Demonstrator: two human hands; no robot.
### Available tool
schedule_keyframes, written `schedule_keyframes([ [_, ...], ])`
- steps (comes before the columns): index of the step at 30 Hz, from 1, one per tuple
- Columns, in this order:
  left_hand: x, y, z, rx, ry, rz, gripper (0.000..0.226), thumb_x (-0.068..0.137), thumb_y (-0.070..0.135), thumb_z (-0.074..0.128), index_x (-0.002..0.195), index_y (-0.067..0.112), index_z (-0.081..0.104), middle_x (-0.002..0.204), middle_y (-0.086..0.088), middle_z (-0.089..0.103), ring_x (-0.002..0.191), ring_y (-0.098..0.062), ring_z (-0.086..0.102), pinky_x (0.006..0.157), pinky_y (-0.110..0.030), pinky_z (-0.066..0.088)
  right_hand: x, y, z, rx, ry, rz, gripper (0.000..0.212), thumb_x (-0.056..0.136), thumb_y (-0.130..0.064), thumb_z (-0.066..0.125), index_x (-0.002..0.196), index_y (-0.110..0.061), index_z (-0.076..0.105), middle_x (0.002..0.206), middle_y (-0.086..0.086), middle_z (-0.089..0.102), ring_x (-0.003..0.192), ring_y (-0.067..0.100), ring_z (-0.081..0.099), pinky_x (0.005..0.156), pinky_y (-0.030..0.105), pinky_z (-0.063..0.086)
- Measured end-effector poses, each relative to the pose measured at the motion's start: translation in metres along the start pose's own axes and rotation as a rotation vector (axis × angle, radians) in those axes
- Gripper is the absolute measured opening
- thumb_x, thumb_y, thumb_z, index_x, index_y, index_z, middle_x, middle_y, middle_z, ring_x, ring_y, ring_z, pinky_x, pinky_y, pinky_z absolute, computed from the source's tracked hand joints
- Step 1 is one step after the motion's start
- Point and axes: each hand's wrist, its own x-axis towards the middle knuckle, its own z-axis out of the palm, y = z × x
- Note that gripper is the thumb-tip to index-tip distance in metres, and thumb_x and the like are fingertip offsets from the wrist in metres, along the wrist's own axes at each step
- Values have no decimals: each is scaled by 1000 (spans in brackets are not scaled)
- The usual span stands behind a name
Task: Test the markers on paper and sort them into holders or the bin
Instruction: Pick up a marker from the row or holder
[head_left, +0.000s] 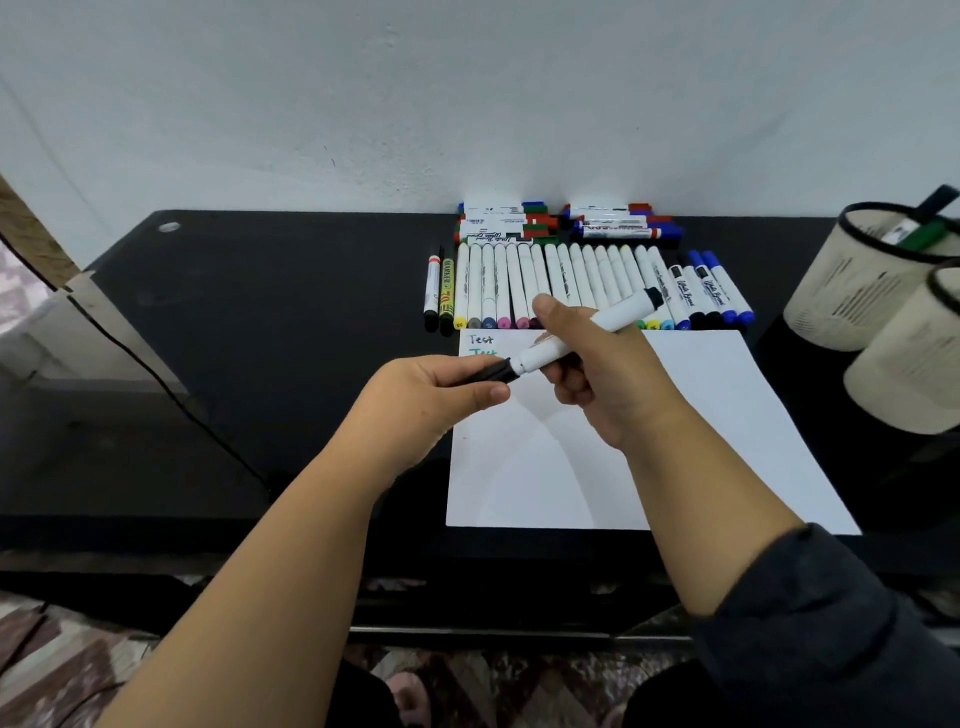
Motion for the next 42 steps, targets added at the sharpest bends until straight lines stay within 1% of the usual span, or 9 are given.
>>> schedule_keyframes([
  [5, 3, 0, 3, 40, 44, 8, 25, 76, 32, 74, 73, 55, 63, 87, 3, 71, 76, -15, 57, 66, -17, 43, 2, -1, -1, 24, 72, 46, 28, 93, -23, 54, 67, -11, 55, 45, 4, 51, 41, 13, 36, 44, 22, 26],
  [8, 3, 0, 6, 42, 13, 11, 23, 78, 31, 74, 78, 52, 63, 77, 24, 69, 70, 7, 60, 61, -3, 41, 4, 5, 4, 51, 146, 33, 26, 89, -9, 50, 64, -12, 46, 43, 0, 46, 38, 12, 40, 45, 22, 25],
  [11, 4, -1, 10, 3, -24, -14, 23, 78, 26, 74, 76, 48, 65, 71, 28, 67, 66, 16, 57, 65, -9, 41, 7, 12, 6, 42, 182, 24, 29, 89, -6, 48, 61, -12, 40, 44, -1, 44, 35, 11, 38, 43, 20, 27],
  [20, 9, -2, 19, -23, 74, -38, 18, 80, 24, 72, 85, 40, 68, 79, 12, 70, 91, -19, 64, 71, -18, 48, 15, 24, 10, 155, 273, 89, 26, 87, -4, 41, 62, -14, 40, 65, 9, 41, 35, 11, 33, 38, 16, 26],
  [26, 10, -4, 20, -45, 37, -75, 20, 80, 23, 73, 75, 42, 67, 69, 14, 68, 73, -6, 59, 70, -18, 47, 16, 25, 8, 104, 268, 81, 27, 85, -2, 41, 61, -14, 39, 64, 9, 41, 39, 13, 33, 39, 18, 27],
  [31, 6, 0, 23, -82, 15, -72, 16, 81, 22, 72, 77, 37, 70, 75, 4, 69, 72, -6, 57, 71, -18, 46, 12, 19, 5, 105, 230, 64, 30, 86, -1, 41, 59, -13, 40, 59, 6, 40, 39, 12, 32, 39, 19, 26],
  [37, 4, 5, 31, -117, 76, -64, 18, 84, 24, 69, 78, 40, 67, 72, 9, 63, 67, -8, 48, 58, -14, 40, 8, 6, 2, 2, 251, 78, 25, 89, -13, 49, 65, -13, 44, 53, 1, 42, 38, 9, 38, 44, 23, 30],
  [40, 3, 8, 36, -121, 107, -62, 15, 85, 25, 67, 81, 40, 67, 74, 7, 62, 69, -8, 48, 59, -17, 39, 2, 2, -4, -3, 226, 69, 25, 91, -33, 58, 78, -13, 52, 54, 2, 51, 44, 10, 41, 45, 22, 32],
  [42, 2, 10, 38, -103, 108, -66, 9, 87, 26, 66, 89, 34, 69, 74, 8, 61, 69, -8, 49, 61, -18, 39, -5, -1, -10, 60, 255, 35, 21, 91, -31, 60, 90, -14, 48, 59, 4, 58, 47, 12, 43, 46, 22, 34],
])
